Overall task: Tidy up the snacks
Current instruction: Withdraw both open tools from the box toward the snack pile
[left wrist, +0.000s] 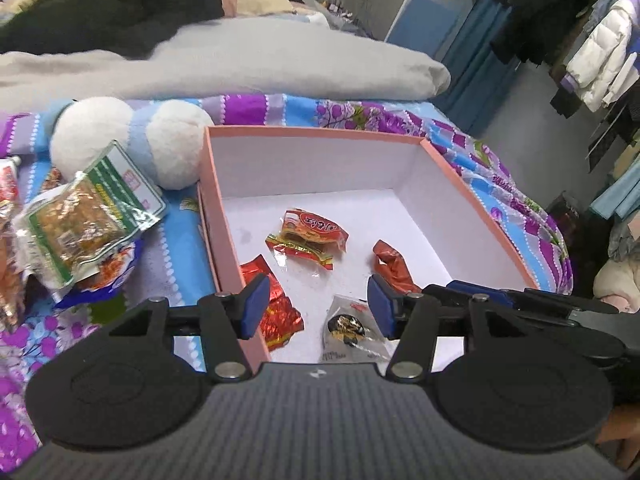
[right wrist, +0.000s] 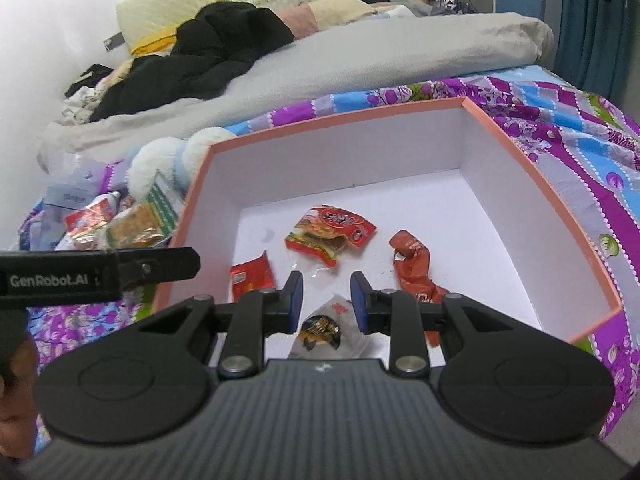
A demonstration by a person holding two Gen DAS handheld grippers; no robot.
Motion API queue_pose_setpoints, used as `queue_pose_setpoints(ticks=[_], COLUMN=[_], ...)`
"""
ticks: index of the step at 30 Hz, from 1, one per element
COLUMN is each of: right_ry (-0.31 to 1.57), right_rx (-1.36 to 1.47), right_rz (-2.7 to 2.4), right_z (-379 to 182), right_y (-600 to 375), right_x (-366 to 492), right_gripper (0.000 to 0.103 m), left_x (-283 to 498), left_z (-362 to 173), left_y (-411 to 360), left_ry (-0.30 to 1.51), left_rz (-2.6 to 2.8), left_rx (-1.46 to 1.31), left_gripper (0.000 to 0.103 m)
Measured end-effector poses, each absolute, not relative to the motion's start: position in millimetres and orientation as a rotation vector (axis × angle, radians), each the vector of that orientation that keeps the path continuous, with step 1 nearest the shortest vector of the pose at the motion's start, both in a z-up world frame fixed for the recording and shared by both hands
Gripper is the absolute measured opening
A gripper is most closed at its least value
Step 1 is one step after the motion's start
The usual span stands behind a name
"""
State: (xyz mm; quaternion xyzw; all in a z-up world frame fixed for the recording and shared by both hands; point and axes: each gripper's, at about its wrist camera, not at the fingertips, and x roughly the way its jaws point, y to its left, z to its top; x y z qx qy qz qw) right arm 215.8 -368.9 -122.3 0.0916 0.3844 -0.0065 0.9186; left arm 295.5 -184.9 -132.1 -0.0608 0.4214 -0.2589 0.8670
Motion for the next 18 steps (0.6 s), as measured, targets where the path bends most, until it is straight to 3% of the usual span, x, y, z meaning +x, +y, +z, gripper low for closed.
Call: queue_pose_setpoints(ticks=[18], right_ry=[0.677], right_rx=[0.191], right_rz=[0.067], right_z=[-60], right_y=[-312], right_x=[118], right_gripper=[0.030], left_x=[172], left_z=[-57], left_y=[-98], left_ry=[0.743], left_rz=[-0.505], left_rx=[-0.167], left_gripper=[0.060])
